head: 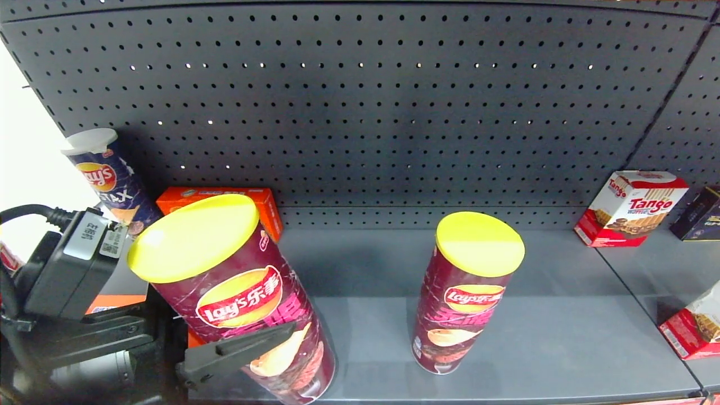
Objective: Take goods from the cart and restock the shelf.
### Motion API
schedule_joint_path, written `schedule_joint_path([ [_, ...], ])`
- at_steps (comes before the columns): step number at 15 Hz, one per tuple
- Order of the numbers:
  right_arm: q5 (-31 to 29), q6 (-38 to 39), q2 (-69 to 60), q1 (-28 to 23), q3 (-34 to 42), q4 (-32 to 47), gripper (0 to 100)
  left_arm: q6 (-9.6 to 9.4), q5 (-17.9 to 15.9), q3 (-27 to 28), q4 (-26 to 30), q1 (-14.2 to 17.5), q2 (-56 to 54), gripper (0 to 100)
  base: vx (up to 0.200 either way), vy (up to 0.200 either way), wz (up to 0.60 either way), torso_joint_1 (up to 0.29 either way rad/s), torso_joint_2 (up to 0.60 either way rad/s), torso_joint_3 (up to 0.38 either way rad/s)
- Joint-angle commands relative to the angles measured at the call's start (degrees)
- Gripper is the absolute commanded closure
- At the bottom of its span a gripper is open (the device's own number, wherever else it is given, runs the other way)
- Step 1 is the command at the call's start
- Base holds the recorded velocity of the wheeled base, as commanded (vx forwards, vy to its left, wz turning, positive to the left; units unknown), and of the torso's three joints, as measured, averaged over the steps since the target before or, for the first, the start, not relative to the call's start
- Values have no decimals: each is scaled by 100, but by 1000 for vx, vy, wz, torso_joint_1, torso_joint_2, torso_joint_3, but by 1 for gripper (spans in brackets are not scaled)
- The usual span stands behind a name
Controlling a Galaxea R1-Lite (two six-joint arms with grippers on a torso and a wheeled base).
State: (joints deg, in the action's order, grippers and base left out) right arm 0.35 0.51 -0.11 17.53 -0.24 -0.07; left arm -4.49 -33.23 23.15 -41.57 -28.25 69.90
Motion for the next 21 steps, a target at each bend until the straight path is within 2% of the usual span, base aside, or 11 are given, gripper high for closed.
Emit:
schedule_joint_path([
  [1,-202,10,239,-74,16,7,0,0,-34,32,0,3,6,100,0,0,0,0,0,0],
  [4,-211,2,617,-619,16,7,0,0,-96,32,-9,-6,6,100,0,0,0,0,0,0],
  [5,-194,-7,732,-1568,24,-1,0,0,-105,32,-9,3,-3,100,0,0,0,0,0,0],
  [6,-158,-7,661,-1832,24,-1,0,0,-105,23,-9,-6,-12,100,0,0,0,0,0,0],
  [7,-158,-7,363,-1691,24,-1,0,0,-105,23,-18,-6,-12,100,0,0,0,0,0,0],
  [9,-114,2,90,-1753,24,-19,0,0,-105,23,-18,-6,-12,100,0,0,0,0,0,0],
  [13,-132,-25,72,-1753,24,-19,0,9,-105,49,-9,-6,-3,100,0,0,0,0,0,0],
  [15,-132,-25,72,-1753,24,-19,0,18,10,199,26,12,-12,100,0,0,0,0,0,0],
  [19,-132,-25,72,-1753,24,-19,0,18,10,884,70,-76,419,100,0,0,0,0,0,0],
  [21,-132,-25,72,-1753,24,-19,0,27,45,1165,404,-260,437,100,0,0,0,0,0,0],
])
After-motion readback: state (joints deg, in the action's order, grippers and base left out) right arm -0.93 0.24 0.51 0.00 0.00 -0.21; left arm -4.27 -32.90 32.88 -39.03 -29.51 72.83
